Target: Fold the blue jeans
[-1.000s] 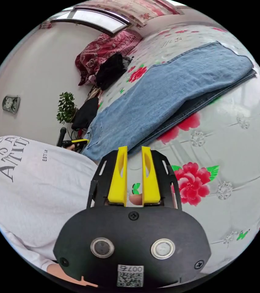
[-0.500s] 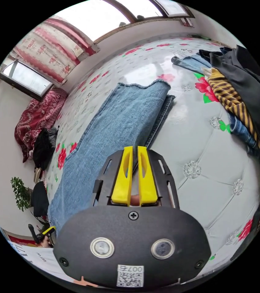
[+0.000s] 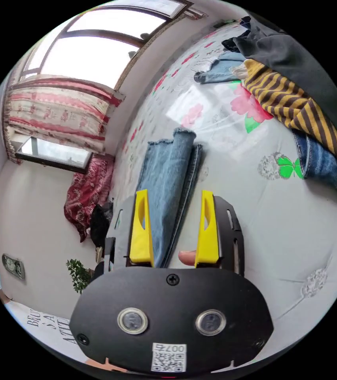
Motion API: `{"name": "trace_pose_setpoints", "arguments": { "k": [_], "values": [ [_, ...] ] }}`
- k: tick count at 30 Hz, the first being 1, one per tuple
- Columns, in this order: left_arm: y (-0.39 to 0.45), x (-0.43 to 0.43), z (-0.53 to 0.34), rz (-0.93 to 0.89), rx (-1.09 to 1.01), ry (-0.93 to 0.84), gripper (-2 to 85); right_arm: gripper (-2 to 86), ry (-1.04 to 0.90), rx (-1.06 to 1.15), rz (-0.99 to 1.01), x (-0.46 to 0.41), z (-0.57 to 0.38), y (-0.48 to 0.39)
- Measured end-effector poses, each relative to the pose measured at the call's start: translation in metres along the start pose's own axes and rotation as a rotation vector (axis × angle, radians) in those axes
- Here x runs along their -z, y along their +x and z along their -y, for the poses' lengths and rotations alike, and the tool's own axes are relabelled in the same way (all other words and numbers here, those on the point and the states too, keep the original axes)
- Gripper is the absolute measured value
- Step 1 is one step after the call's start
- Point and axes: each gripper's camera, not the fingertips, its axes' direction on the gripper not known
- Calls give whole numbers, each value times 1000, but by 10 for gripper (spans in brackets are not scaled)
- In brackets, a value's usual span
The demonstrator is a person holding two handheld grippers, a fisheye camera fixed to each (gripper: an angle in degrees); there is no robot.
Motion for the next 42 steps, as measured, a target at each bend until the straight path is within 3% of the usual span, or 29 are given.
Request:
{"name": "trace_pose_setpoints", "arguments": {
  "k": [3, 9, 11, 14, 16, 19, 22, 25, 28, 30, 32, 38, 42],
  "values": [
    [-23, 7, -16, -162, 106, 67, 56, 98, 29, -93, 136, -12, 12, 12],
    [-76, 4, -69, -279, 392, 149, 81, 28, -21, -259, 99, -35, 28, 2],
    [-91, -3, -89, -306, 478, 160, 87, 15, -45, -119, 65, -37, 34, -46],
    [-110, -16, -115, -356, 553, 174, 102, 6, -138, 328, 28, -46, 21, -176],
    [-120, -31, -127, -417, 565, 164, 119, 3, -264, 776, -4, -56, -35, -295],
    [-131, -47, -137, -488, 580, 188, 133, 2, -442, 1226, -12, -71, -143, -396],
    [-141, -58, -142, -537, 575, 202, 138, 1, -641, 1448, 5, -99, -245, -433],
    [-153, -62, -151, -545, 558, 223, 136, 1, -893, 1524, -58, -154, -338, -421],
    [-168, -78, -162, -583, 566, 208, 140, 1, -1169, 1532, -233, -214, -411, -377],
    [-175, -89, -168, -635, 581, 203, 148, 1, -1187, 1574, -349, -226, -431, -364],
    [-177, -97, -169, -689, 569, 206, 157, 1, -1146, 1564, -323, -219, -421, -380],
    [-189, -119, -159, -676, 524, 161, 132, 1, -707, 1137, -129, -148, -242, -446],
    [-204, -129, -130, -743, 527, 89, 8, 0, -352, 623, 74, -54, -93, -389]
  ]
}}
